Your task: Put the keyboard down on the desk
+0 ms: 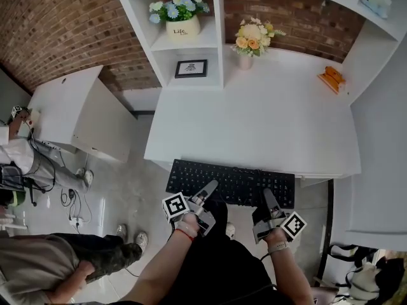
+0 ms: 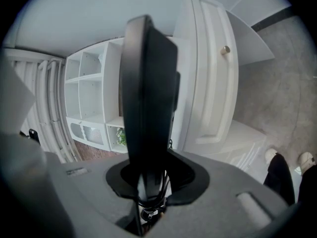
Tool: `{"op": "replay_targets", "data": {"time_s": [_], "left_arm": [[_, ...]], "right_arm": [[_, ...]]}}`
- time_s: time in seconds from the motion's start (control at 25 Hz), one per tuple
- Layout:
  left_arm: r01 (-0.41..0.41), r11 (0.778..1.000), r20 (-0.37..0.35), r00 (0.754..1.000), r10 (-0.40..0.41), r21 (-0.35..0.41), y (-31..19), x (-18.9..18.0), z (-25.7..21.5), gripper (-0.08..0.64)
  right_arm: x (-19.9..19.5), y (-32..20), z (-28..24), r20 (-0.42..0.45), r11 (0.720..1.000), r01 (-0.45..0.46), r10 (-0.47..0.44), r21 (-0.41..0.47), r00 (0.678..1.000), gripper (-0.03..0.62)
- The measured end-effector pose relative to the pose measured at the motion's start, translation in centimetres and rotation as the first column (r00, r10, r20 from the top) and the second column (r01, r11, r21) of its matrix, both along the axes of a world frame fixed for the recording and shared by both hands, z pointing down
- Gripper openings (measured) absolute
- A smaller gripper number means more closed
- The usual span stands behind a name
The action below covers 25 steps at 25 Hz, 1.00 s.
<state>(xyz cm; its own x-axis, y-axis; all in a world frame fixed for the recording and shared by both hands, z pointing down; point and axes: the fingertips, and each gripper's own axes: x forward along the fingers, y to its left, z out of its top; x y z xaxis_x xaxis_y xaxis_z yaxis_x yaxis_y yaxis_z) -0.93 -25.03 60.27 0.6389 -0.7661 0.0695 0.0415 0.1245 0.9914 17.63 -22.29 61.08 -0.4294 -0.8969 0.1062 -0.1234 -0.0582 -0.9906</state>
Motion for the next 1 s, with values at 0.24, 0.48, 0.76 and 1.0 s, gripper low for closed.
{"op": "replay_targets", "data": {"time_s": [0.24,0.48,0.76,1.0], "left_arm": [[-0.014,1.0,-0.005,1.0,0.014,-0.011,-2.6,0.3,0.6,0.08],[-0.06,0.998,0.043,0.997,0.061,-0.011,-4.4,0.8,1.2,0.085],[-0.168,0.986,0.137,0.977,0.166,0.009,-5.8,1.3,2.0,0.098],[-0.148,0.989,0.136,0.979,0.148,-0.016,-7.7,1.2,2.4,0.094]], "right_arm": [[0.2,-2.7,0.2,-0.011,1.0,0.006,-0.006,-0.015,1.0,0.078],[0.4,-5.0,0.6,-0.002,1.0,-0.003,0.003,-0.031,1.0,0.077],[1.1,-7.5,1.1,-0.025,0.999,-0.02,0.019,-0.043,1.0,0.077],[1.2,-9.6,1.7,-0.024,0.997,-0.042,0.041,-0.069,0.999,0.074]]}}
